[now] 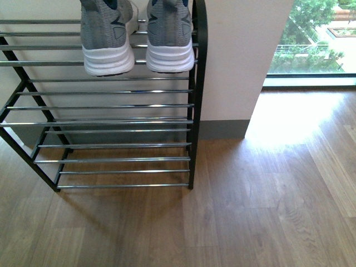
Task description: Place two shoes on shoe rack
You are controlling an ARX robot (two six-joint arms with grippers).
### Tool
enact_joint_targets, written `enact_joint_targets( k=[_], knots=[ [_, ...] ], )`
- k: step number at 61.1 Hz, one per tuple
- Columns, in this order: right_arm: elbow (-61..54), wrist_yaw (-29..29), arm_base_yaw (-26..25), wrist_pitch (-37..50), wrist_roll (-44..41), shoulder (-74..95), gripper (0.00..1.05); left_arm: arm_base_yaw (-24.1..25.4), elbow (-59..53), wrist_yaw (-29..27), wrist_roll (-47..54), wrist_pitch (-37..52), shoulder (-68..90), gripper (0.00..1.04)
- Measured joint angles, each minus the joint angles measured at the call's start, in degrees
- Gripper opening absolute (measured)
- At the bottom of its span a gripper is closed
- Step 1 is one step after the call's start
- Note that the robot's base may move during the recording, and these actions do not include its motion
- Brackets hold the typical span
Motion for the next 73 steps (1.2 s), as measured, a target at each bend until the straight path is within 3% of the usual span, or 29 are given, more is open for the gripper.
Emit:
enact_joint_targets(
  k=[73],
  knots=[
    [0.0, 0.02, 0.02, -0.04, 0.0, -0.07, 0.95, 0.0, 0.0, -0.02, 0.02, 0.0, -0.02, 0.95]
  ],
)
